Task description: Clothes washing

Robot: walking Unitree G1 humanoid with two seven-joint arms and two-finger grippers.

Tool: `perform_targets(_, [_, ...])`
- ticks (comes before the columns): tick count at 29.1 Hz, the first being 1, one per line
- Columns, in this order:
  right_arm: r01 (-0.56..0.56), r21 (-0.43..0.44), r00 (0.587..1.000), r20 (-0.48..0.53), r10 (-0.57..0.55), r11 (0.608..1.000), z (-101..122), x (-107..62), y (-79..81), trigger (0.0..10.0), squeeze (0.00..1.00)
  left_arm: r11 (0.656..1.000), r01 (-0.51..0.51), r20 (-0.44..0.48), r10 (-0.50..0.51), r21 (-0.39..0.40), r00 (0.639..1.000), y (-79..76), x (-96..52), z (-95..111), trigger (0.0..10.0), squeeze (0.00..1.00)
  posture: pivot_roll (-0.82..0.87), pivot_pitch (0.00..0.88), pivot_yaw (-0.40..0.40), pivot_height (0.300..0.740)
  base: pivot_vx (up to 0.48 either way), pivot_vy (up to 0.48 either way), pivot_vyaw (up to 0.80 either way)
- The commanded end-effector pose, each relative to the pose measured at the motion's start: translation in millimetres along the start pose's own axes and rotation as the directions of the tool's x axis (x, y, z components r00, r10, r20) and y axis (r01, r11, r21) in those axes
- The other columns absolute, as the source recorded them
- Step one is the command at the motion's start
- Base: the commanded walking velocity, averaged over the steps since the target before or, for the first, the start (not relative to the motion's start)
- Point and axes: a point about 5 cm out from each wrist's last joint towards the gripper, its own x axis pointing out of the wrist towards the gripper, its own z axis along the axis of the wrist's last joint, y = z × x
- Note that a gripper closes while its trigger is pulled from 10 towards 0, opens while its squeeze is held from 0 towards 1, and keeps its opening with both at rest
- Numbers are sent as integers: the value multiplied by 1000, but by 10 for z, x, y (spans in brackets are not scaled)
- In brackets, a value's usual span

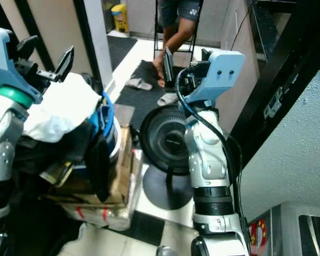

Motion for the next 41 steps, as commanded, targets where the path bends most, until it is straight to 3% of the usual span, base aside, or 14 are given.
perform_targets(1, [-7,5,1000,6,7,1000,9,-20,21,10000,0,1000,2,-4,-2,4,1000,-2,-21,-2,10000,0,69,0,73,740,0,0,0])
perform_targets(17, [-8,-11,1000,4,8,1000,5,-14,27,10000,0,1000,10,-6,-10,12,1000,-8,-8,2,10000,0,69,0,76,740,0,0,118])
perform_targets(19, [-12,13,1000,-9,12,1000,-33,-19,32,10000,0,995,51,-104,-42,81,994,-24,-9,-143,10000,0,72,0,75,740,0,0,0])
perform_targets(21, [-12,13,1000,-9,12,1000,-33,-19,32,10000,0,995,51,-104,-42,81,994,-24,-9,-143,10000,0,72,0,75,740,0,0,0])
perform_targets(22, [-14,23,1000,-18,15,1000,-61,-19,33,10000,0,990,85,-166,-65,115,984,-32,-16,-247,10000,0,75,0,72,740,0,0,0])
perform_targets(23, [-20,26,999,-29,21,999,-92,-15,35,10000,0,983,101,-293,-54,151,955,-25,-6,-427,10000,0,78,0,65,740,0,0,0])
perform_targets(24, [-20,26,999,-29,21,999,-92,-15,35,10000,0,983,101,-293,-54,151,955,-25,-6,-427,10000,0,78,0,65,740,0,0,0])
perform_targets(26, [-33,24,998,-43,34,999,-129,0,46,10000,0,980,102,-397,-27,169,917,6,37,-582,10000,0,80,0,66,740,0,0,0])
perform_targets(32, [-70,6,996,-57,70,998,-159,66,65,10000,0,982,154,-443,-92,107,892,248,110,-538,10000,0,86,9,63,740,0,0,0])
perform_targets(37, [-88,-13,994,-72,87,996,-191,139,57,10000,0,992,124,-467,-97,26,879,400,137,-546,10000,0,112,12,41,740,0,0,0])
perform_targets(39, [-91,-13,993,-75,90,996,-203,151,63,10000,0,993,113,-481,-82,36,873,425,157,-576,10000,0,112,12,41,740,0,0,0])
perform_targets(40, [-96,-9,992,-79,95,995,-217,157,77,10000,0,992,112,-509,-68,56,858,449,176,-632,10000,0,112,12,41,740,0,0,0])
perform_targets(41, [-104,-5,991,-82,103,995,-234,157,104,10000,0,983,142,-570,-51,116,820,496,186,-735,10000,0,105,15,45,740,0,0,0])
